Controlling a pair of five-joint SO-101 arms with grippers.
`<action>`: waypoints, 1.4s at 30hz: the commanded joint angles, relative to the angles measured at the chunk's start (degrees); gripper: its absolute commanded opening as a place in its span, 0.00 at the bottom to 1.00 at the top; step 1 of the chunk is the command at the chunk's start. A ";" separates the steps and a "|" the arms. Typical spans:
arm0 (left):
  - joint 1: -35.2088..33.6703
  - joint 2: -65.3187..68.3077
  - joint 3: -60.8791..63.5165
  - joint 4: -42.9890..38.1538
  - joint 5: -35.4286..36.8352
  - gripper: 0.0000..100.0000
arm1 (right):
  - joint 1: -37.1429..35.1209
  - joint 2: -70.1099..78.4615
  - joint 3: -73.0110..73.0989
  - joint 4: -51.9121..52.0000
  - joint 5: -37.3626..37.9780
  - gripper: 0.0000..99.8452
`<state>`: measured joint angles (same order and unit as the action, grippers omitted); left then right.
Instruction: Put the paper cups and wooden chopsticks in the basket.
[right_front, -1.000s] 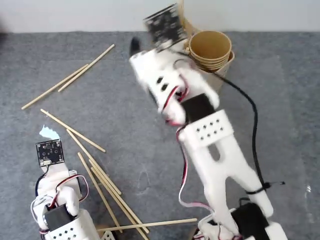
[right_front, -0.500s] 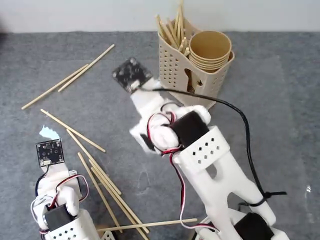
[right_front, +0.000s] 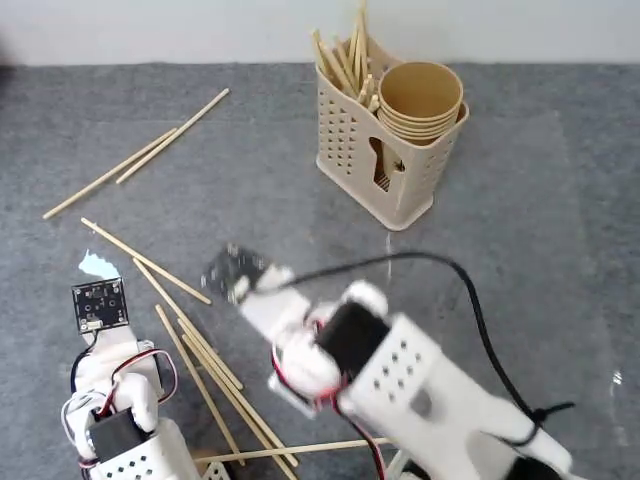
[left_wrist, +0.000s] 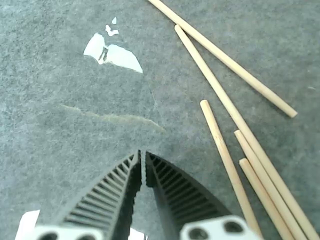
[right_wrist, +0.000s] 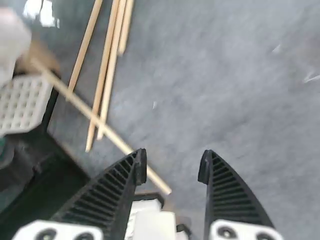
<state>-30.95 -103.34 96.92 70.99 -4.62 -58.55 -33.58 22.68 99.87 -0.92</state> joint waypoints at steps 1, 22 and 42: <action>0.26 -0.97 -0.48 0.18 -0.18 0.01 | -4.35 -8.13 7.74 -5.67 -3.69 0.19; 0.26 -0.97 -0.48 0.18 -0.18 0.01 | -28.09 -13.14 43.69 -44.70 -13.36 0.19; 0.26 -0.97 -0.48 0.18 -0.18 0.01 | -19.91 -13.14 53.80 -57.01 -9.32 0.19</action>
<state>-30.95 -103.34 96.92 70.99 -4.62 -79.47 -45.27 76.75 43.69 -11.03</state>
